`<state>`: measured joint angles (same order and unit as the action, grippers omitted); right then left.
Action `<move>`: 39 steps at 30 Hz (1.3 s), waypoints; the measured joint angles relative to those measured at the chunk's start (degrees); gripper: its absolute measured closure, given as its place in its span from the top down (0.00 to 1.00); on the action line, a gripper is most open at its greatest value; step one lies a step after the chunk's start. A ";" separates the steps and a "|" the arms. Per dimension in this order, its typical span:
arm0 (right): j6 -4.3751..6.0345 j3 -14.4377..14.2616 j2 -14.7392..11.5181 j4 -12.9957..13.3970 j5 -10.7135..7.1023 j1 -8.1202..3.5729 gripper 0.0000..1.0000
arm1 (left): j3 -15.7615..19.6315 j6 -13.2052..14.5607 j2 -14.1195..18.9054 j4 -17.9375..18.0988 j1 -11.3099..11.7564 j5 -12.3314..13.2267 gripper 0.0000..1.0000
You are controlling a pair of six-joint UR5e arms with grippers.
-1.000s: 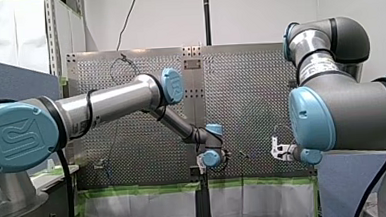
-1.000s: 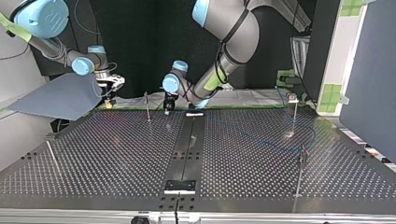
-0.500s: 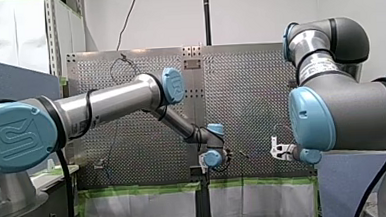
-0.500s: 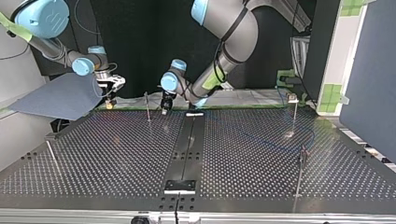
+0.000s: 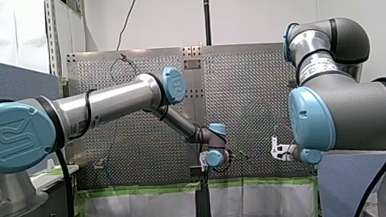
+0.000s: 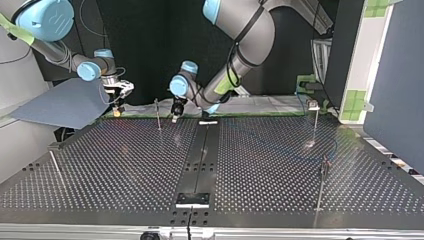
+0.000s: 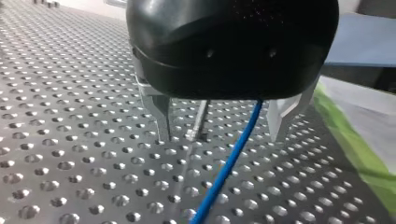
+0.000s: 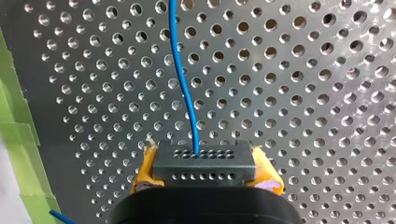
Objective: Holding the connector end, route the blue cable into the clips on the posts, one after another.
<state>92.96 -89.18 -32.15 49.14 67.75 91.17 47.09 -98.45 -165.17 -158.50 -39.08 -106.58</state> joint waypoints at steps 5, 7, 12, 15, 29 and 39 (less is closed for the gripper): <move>0.12 0.00 0.10 0.00 -0.02 0.11 0.00 | 0.01 3.17 0.11 -3.01 -0.75 -1.57 1.00; 0.19 0.00 0.15 0.00 -0.09 0.16 0.00 | 0.04 4.30 0.21 -4.14 -1.09 -1.86 1.00; 0.29 0.00 0.24 0.00 -0.15 0.18 0.00 | 0.67 6.41 0.93 -7.14 -2.12 -2.50 1.00; 0.31 0.00 0.26 0.00 -0.16 0.15 0.00 | 1.07 6.69 1.27 -8.78 -2.40 -2.59 1.00; 0.63 0.00 0.44 0.00 -0.24 0.18 0.00 | 7.80 6.51 6.42 -7.61 -6.00 -2.01 1.00; 0.89 0.00 0.51 0.00 -0.22 0.22 0.00 | 8.51 4.39 6.51 -5.99 -7.71 -1.32 1.00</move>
<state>93.85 -89.17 -31.64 49.14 67.53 91.39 55.60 -94.06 -158.67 -164.50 -46.79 -107.89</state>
